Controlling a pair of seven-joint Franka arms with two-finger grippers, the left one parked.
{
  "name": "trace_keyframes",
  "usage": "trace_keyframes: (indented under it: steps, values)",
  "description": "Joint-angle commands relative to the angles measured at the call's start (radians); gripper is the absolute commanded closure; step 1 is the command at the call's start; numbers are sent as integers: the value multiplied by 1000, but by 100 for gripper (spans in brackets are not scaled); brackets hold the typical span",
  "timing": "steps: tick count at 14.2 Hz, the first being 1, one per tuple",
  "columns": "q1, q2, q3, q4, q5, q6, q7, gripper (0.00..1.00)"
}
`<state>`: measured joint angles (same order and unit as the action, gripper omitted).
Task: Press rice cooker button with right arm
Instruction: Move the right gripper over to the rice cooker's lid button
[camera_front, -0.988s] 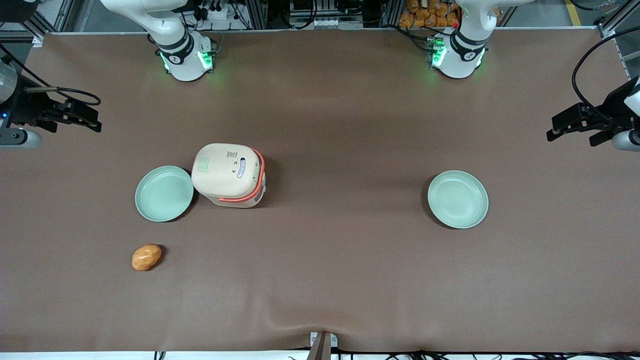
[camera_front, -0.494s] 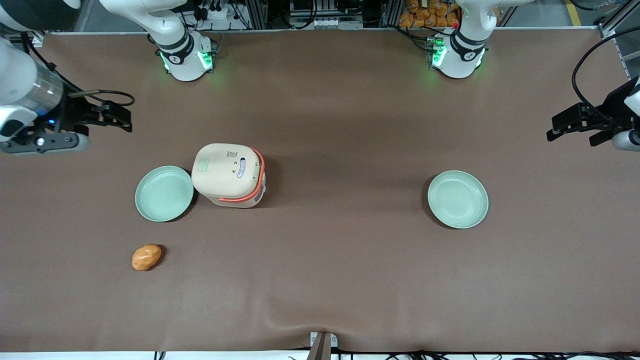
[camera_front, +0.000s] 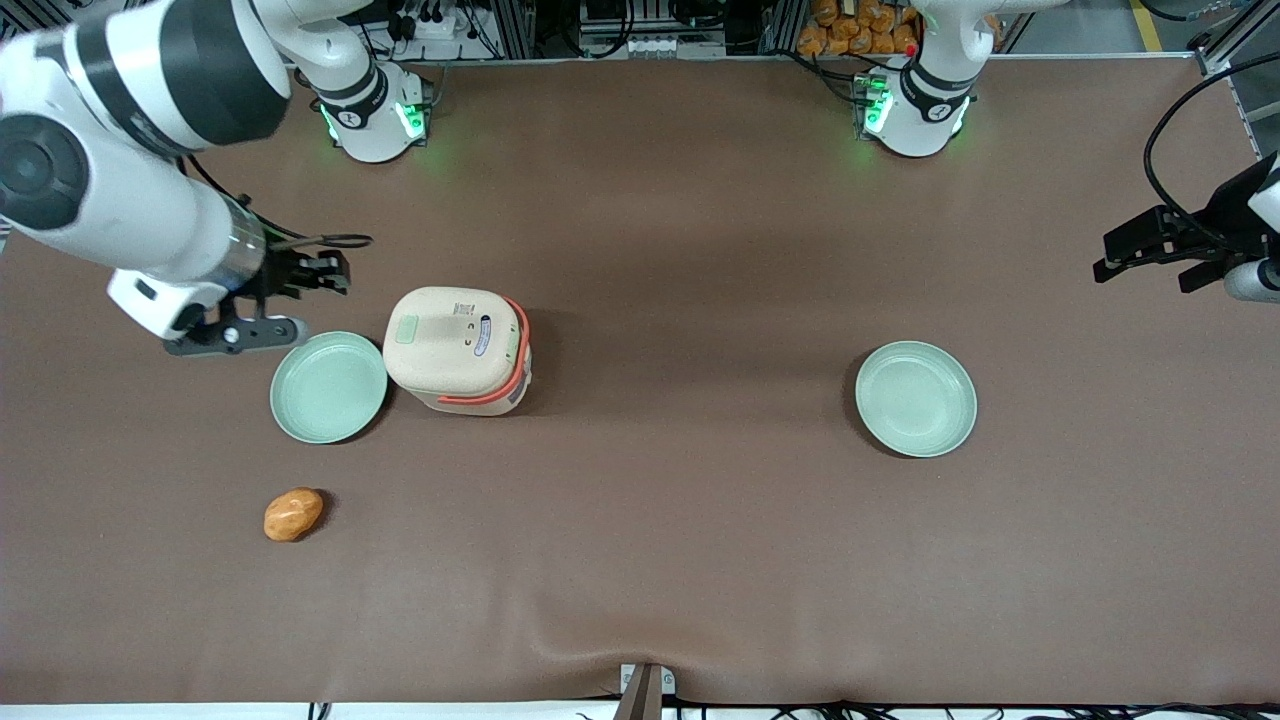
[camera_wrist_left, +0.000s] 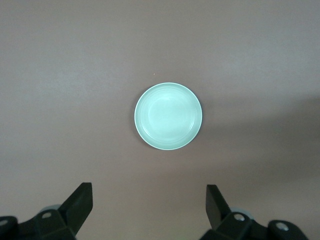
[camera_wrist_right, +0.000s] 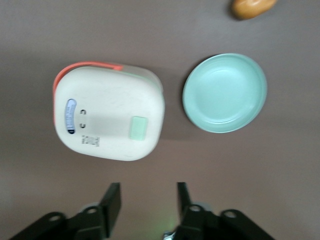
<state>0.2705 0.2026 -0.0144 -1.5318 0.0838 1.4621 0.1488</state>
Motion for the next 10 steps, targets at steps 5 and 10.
trace_keyframes:
  steps: [5,10]
  values:
    - [18,101,-3,-36,59,24,12,100]
    - [16,161,-3,-67,59,70,0,100]
